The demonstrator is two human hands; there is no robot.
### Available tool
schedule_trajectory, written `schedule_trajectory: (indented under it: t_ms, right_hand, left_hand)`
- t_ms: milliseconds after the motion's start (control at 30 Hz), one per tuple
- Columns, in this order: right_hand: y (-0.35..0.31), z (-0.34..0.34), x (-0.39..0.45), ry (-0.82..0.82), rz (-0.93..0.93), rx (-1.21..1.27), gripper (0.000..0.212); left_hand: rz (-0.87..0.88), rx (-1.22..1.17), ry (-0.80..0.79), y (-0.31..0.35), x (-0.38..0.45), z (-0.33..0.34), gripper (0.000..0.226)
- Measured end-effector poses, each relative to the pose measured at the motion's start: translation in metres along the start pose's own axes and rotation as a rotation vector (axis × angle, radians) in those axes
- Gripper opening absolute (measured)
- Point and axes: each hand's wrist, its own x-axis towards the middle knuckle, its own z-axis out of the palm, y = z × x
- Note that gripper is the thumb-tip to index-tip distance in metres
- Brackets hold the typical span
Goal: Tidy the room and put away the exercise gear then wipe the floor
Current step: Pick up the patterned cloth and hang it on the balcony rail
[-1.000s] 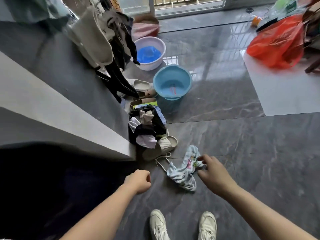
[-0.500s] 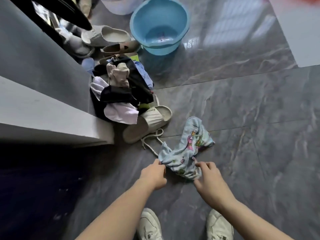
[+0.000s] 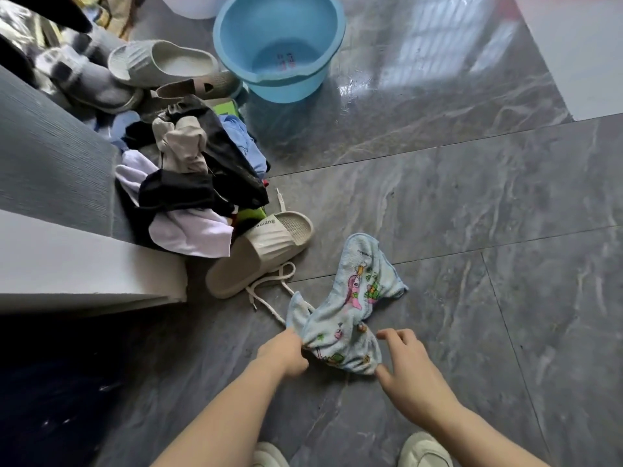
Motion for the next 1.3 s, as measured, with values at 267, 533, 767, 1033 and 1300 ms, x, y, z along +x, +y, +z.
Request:
schedule_trajectory:
  t_ms: [267,533,767,1033,1300]
  right_hand:
    - [-0.011,-0.022,-0.011,-0.054,-0.054,-0.031,0.041]
    - [-0.018,-0.023,0.017,0.020,-0.030,-0.013,0.030]
    - [-0.053,-0.062,-0.046,-0.037,-0.009,-0.015,0.043]
    - [-0.102,-0.225,-0.143,0.049,0.047,0.059,0.051]
    - [-0.155,-0.381,-0.285,0.046,0.070,0.210,0.060]
  left_hand:
    - [0.016,0.026,0.001,0.004,-0.006,-0.018,0.049]
    - [-0.007,-0.074,-0.056,0.005,0.001,-0.007,0.010]
    - [0.142,-0.210,0.202,0.027,-0.091,-0.067,0.034]
    - [0.317,-0.228,0.538,0.109,-0.260,-0.188,0.026]
    - [0.258,0.222,0.585,0.147,-0.488,-0.326,0.018]
